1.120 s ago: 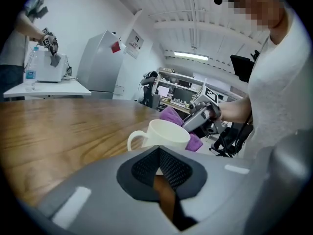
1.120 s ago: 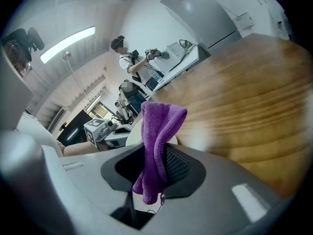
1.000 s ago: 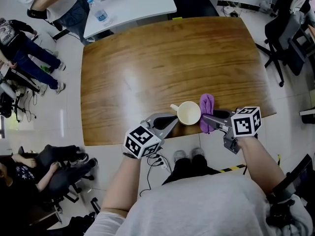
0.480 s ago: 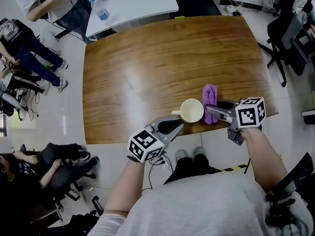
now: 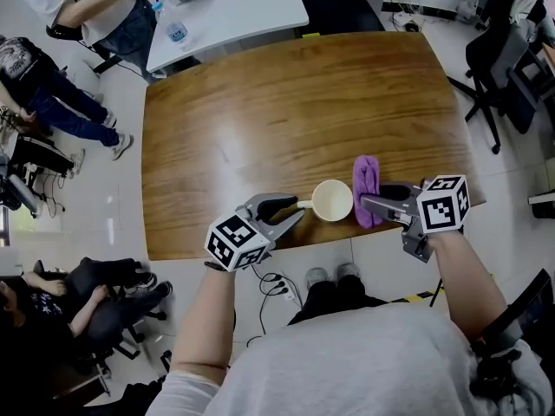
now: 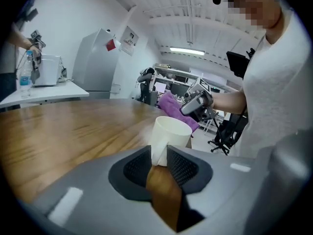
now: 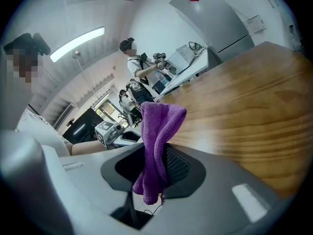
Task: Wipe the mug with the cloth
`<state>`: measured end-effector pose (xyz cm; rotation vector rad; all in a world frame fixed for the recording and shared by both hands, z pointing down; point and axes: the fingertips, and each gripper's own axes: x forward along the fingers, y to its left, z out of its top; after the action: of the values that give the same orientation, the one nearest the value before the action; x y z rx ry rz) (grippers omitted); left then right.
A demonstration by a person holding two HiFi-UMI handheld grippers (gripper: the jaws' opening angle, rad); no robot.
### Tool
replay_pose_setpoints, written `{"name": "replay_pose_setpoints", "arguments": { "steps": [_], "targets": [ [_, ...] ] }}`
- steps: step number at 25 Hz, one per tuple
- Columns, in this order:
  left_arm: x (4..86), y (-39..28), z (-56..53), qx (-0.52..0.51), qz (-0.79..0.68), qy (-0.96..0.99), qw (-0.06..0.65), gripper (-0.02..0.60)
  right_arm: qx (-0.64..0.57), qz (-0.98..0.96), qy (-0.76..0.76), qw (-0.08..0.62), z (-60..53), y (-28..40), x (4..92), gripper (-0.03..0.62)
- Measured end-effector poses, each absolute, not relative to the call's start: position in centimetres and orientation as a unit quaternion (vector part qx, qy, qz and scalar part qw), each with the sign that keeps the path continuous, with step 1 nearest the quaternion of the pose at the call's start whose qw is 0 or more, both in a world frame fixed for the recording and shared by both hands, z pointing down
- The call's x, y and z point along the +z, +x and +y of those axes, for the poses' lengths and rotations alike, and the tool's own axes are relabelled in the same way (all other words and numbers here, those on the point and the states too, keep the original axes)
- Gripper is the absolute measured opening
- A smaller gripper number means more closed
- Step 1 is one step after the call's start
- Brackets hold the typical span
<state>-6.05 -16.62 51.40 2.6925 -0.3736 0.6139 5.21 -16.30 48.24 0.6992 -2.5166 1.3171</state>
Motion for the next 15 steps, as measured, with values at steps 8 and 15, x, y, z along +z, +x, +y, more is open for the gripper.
{"name": "replay_pose_setpoints", "arguments": {
  "steps": [8, 15],
  "targets": [
    [51.3, -5.3, -16.1, 0.218, -0.126, 0.951, 0.181, 0.089, 0.460, -0.849, 0.240, 0.101, -16.8, 4.9, 49.0, 0.109],
    [51.5, -5.2, -15.8, 0.208, -0.136, 0.950, 0.189, 0.089, 0.479, -0.828, 0.259, 0.136, -17.5, 5.0, 53.3, 0.109]
  ]
}}
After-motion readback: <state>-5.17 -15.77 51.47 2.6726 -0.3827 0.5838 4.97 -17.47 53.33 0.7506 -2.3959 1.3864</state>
